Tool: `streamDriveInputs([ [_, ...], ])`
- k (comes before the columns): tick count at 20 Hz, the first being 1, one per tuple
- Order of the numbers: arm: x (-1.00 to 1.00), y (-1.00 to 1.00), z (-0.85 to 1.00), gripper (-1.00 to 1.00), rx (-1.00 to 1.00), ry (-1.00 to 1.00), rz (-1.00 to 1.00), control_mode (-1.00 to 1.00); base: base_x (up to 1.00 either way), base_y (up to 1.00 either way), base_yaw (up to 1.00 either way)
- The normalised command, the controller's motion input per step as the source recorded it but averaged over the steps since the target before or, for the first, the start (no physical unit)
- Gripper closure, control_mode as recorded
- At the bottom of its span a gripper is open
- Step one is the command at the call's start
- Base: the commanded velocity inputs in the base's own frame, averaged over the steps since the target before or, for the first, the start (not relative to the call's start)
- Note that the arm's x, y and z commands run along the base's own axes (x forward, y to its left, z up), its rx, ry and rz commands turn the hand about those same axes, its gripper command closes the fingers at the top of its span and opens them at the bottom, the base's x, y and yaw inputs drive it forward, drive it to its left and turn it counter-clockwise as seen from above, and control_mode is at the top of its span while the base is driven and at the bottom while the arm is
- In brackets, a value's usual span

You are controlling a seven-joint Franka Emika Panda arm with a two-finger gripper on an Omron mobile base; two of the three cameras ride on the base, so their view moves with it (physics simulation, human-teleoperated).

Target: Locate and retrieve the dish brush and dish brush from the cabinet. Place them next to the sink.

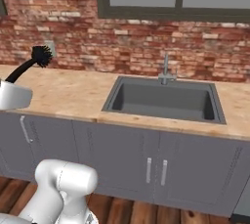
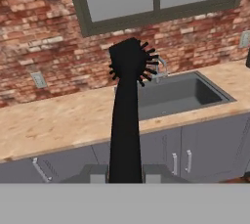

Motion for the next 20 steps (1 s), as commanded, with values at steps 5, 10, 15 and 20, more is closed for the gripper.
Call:
streamDriveInputs([
  [5,0.0,0.0,0.0,1.0,0.0,0.0,0.0,1.0,0.52,0.35,-0.05],
  [10,0.0,0.0,0.0,1.0,0.0,0.0,0.0,1.0,0.48,0.43,-0.07],
  [15,0.0,0.0,0.0,1.0,0.0,0.0,0.0,1.0,0.43,0.4,-0.06],
  [20,0.0,0.0,0.0,1.0,0.0,0.0,0.0,1.0,0.43,0.33,-0.04],
])
